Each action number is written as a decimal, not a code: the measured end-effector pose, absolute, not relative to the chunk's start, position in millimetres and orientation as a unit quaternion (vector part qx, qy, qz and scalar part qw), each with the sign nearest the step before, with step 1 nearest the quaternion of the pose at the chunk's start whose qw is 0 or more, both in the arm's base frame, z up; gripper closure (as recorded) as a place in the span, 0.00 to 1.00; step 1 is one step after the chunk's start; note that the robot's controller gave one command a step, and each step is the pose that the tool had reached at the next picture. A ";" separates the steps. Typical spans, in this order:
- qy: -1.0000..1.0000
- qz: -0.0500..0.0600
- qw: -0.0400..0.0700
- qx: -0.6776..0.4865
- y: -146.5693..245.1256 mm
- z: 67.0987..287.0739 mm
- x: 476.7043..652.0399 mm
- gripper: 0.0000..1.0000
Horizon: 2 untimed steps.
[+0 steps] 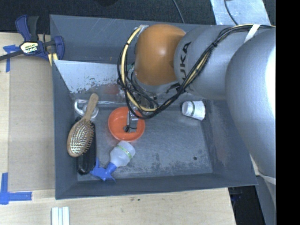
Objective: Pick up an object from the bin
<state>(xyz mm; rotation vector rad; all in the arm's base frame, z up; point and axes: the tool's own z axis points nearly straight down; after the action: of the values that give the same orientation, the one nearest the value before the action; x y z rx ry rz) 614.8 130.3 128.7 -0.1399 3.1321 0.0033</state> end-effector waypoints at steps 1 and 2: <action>1.000 0.002 0.007 0.000 145.6 105.4 611.5 0.00; 1.000 0.000 0.000 -0.010 128.9 82.8 611.4 0.00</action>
Offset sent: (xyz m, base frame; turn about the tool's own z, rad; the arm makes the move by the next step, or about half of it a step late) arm -0.0034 0.0000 -0.0450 0.0675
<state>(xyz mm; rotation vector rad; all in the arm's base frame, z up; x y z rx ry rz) 611.4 128.9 82.8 -0.0327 3.1409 0.0000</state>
